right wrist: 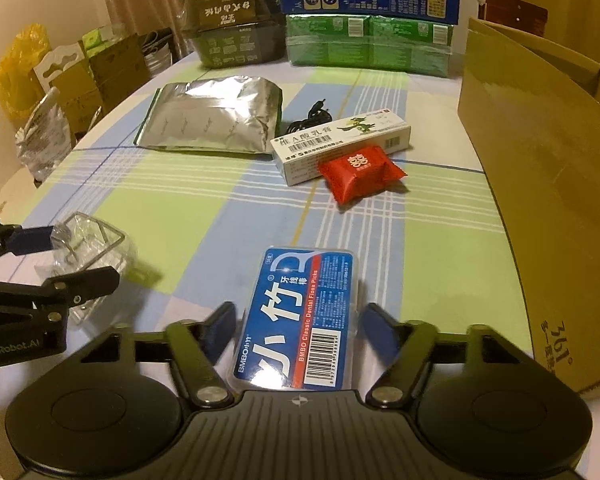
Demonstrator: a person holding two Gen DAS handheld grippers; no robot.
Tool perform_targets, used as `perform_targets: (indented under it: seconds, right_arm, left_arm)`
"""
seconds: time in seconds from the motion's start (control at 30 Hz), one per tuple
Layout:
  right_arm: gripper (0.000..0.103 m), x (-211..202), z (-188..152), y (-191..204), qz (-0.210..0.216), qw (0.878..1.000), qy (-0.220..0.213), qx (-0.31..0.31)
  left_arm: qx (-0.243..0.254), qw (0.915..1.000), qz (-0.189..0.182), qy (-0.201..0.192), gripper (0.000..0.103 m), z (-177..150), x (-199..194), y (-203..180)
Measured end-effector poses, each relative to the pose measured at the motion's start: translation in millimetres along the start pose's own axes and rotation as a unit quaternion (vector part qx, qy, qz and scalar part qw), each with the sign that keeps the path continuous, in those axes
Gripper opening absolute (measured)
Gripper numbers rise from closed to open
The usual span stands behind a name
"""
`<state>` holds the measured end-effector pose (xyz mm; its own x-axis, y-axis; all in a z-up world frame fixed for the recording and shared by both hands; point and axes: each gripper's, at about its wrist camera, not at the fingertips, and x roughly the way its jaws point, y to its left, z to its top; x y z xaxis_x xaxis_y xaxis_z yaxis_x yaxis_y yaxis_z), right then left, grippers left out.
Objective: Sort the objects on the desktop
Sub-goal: 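Lift the plastic tray and floss box and carry both toward the cardboard box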
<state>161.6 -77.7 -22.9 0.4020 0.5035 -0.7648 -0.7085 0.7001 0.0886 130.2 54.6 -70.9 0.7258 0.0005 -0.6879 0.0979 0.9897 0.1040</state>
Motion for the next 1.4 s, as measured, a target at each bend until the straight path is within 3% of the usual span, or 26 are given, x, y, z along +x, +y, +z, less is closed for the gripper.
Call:
perform_targets:
  seconds: [0.03,0.27,0.67,1.07,1.4]
  right_arm:
    - [0.055,0.3,-0.1,0.9,-0.004,1.000,-0.001,-0.005]
    - [0.055,-15.4,2.3,-4.4,-0.014,0.999,-0.033,0.012]
    - [0.054,-71.9,15.9,-14.3,0.008,0.997,-0.072,0.034]
    - [0.055,-151.1,42.3,-37.6,0.002,0.993,-0.116,0.034]
    - [0.055,-201.1,58.0,-91.0,-0.035,0.990,-0.134,0.034]
  left_arm:
    - [0.000,1.0000,0.000,0.000,0.062,0.1,-0.1,-0.2]
    - [-0.001,1.0000,-0.005,-0.008,0.062,5.5,-5.2,-2.6]
    - [-0.020,0.9993,-0.012,-0.027,0.062,27.8,-33.6,-21.6]
    - [-0.027,0.9984,-0.021,-0.045,0.062,50.4,-83.0,-75.5]
    - [-0.007,0.9973,-0.040,-0.062,0.062,77.1,-104.5,-123.4]
